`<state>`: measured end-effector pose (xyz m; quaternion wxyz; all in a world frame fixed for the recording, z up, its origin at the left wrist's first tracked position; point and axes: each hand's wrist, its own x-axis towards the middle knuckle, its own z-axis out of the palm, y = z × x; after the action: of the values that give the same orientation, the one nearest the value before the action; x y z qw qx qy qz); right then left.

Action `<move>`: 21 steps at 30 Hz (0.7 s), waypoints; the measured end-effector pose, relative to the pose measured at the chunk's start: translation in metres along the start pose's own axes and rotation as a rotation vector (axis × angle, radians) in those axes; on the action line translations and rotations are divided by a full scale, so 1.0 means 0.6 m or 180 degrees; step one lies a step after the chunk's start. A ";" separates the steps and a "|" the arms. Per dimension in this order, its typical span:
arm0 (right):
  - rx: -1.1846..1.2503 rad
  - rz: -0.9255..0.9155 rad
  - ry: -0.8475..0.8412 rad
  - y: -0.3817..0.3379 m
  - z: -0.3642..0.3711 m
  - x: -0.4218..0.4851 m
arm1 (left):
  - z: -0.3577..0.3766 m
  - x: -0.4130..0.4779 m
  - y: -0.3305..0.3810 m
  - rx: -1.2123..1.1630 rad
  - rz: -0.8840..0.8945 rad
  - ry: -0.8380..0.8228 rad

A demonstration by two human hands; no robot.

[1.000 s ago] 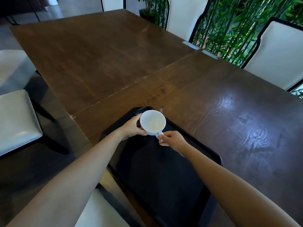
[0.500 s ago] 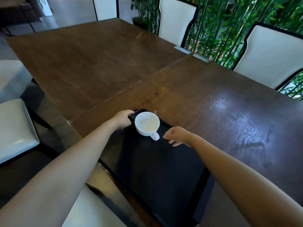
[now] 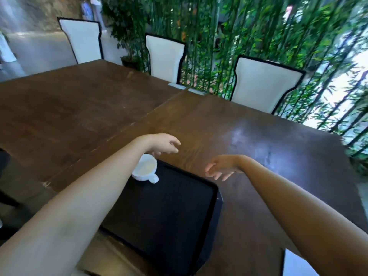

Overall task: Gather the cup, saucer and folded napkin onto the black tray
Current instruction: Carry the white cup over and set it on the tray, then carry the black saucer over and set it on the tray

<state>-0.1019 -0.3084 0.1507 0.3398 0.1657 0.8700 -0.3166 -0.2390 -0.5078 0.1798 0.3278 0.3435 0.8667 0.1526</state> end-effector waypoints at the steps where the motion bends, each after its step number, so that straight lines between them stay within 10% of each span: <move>1: 0.0006 0.0063 0.0041 0.017 -0.004 -0.020 | 0.006 0.004 0.026 0.0031 0.0016 -0.0036; 21: 0.0516 0.1243 0.0695 0.507 -0.025 -0.357 | 0.288 0.141 0.563 0.0825 0.0981 -0.1067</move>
<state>0.1972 -0.0878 0.1750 0.2840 0.3908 0.8247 -0.2940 -0.0016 -0.2000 0.1783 0.3931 0.5310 0.7501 0.0294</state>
